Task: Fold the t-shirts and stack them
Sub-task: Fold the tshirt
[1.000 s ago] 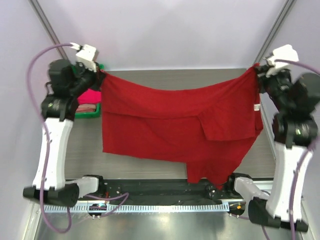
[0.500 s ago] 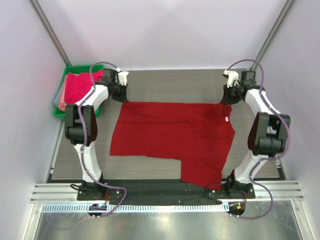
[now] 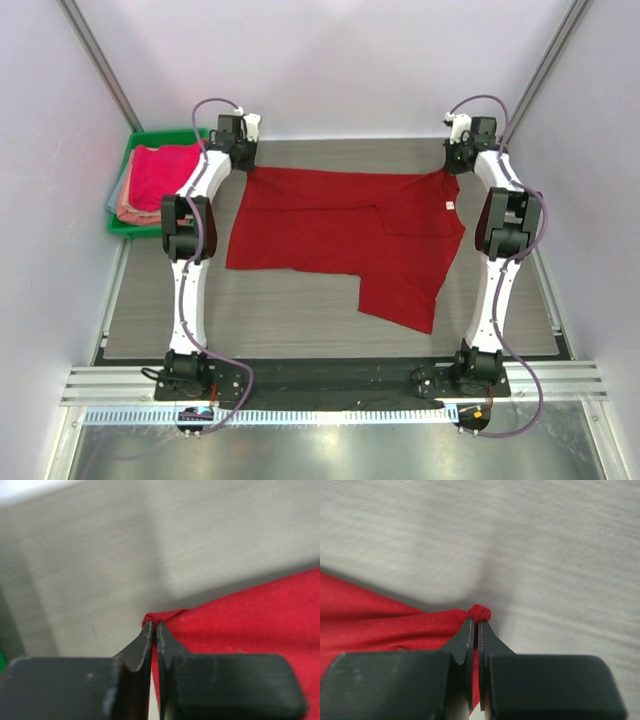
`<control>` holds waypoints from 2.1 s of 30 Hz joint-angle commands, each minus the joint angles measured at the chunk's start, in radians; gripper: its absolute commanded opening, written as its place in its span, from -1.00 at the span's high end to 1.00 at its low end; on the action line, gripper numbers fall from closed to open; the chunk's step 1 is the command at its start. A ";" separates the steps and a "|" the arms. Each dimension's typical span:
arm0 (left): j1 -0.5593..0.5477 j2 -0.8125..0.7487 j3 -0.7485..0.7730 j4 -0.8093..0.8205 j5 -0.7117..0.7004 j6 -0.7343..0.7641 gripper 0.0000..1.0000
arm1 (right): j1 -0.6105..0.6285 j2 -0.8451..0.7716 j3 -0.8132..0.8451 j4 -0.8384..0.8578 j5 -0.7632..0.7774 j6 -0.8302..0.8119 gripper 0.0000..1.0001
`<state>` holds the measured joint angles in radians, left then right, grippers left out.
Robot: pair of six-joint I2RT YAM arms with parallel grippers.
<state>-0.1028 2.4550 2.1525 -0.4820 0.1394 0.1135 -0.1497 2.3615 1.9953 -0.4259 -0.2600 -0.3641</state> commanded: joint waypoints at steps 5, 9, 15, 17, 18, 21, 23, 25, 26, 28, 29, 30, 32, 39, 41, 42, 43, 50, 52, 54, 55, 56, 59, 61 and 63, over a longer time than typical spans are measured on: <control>0.008 0.061 0.184 0.085 -0.194 -0.049 0.47 | 0.022 0.019 0.134 0.108 0.201 0.040 0.26; 0.005 -0.077 0.115 0.094 -0.251 -0.074 0.31 | 0.021 -0.122 0.071 0.134 0.314 0.054 0.09; 0.003 -0.241 -0.133 -0.003 -0.112 0.052 0.40 | 0.021 -0.376 -0.166 0.093 0.181 0.038 0.05; 0.002 -0.261 -0.184 -0.052 -0.065 0.074 0.45 | 0.022 -0.412 -0.211 -0.022 0.070 0.004 0.09; 0.002 -0.252 -0.181 -0.084 -0.051 0.083 0.59 | 0.025 -0.433 -0.245 -0.063 -0.026 -0.025 0.10; 0.003 -0.189 -0.117 -0.226 -0.014 0.084 0.70 | 0.050 -0.459 -0.306 -0.198 -0.087 -0.076 0.15; 0.002 -0.179 -0.127 -0.253 0.003 0.068 0.70 | 0.061 -0.475 -0.369 -0.238 -0.088 -0.130 0.17; -0.003 -0.179 -0.138 -0.242 0.019 0.063 0.70 | 0.065 -0.481 -0.394 -0.264 -0.071 -0.151 0.16; -0.009 -0.165 -0.132 -0.244 0.017 0.064 0.68 | 0.065 -0.479 -0.404 -0.275 -0.068 -0.157 0.16; -0.014 -0.148 -0.115 -0.263 0.016 0.066 0.67 | 0.065 -0.479 -0.417 -0.295 -0.049 -0.167 0.16; -0.012 -0.134 -0.086 -0.273 0.016 0.061 0.66 | 0.065 -0.479 -0.431 -0.298 -0.042 -0.168 0.15; -0.014 -0.111 -0.076 -0.291 0.016 0.057 0.63 | 0.065 -0.481 -0.440 -0.298 -0.038 -0.171 0.15; -0.014 -0.103 -0.068 -0.296 0.028 0.049 0.57 | 0.065 -0.487 -0.458 -0.297 -0.041 -0.179 0.15; -0.026 -0.103 -0.100 -0.306 0.045 0.040 0.28 | 0.065 -0.475 -0.472 -0.303 -0.038 -0.182 0.14; -0.031 -0.096 -0.106 -0.308 0.040 0.043 0.34 | 0.065 -0.467 -0.469 -0.303 -0.044 -0.182 0.14; -0.032 -0.094 -0.106 -0.311 0.037 0.046 0.38 | 0.065 -0.463 -0.467 -0.303 -0.047 -0.180 0.14; -0.034 -0.094 -0.109 -0.313 0.035 0.049 0.45 | 0.065 -0.456 -0.464 -0.303 -0.047 -0.179 0.14; -0.035 -0.096 -0.114 -0.313 0.011 0.057 0.86 | 0.065 -0.444 -0.458 -0.307 -0.033 -0.190 0.16; -0.035 -0.096 -0.117 -0.305 -0.017 0.054 0.79 | 0.065 -0.444 -0.458 -0.307 -0.036 -0.187 0.16; -0.035 -0.102 -0.117 -0.294 -0.046 0.045 0.49 | 0.065 -0.443 -0.454 -0.307 -0.039 -0.179 0.16; -0.035 -0.100 -0.112 -0.294 -0.056 0.046 0.49 | 0.065 -0.446 -0.454 -0.307 -0.041 -0.177 0.16; -0.035 -0.100 -0.112 -0.294 -0.060 0.051 0.56 | 0.065 -0.446 -0.452 -0.309 -0.039 -0.179 0.16; -0.034 -0.093 -0.111 -0.299 -0.060 0.052 0.74 | 0.065 -0.446 -0.454 -0.307 -0.032 -0.179 0.17; -0.034 -0.088 -0.112 -0.299 -0.060 0.052 0.81 | 0.065 -0.447 -0.454 -0.307 -0.030 -0.177 0.17; -0.034 -0.090 -0.115 -0.297 -0.058 0.052 0.93 | 0.065 -0.453 -0.454 -0.309 -0.028 -0.177 0.18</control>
<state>-0.1371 2.3638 2.0380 -0.7826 0.0921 0.1638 -0.0826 1.9251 1.5200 -0.7349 -0.2935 -0.5407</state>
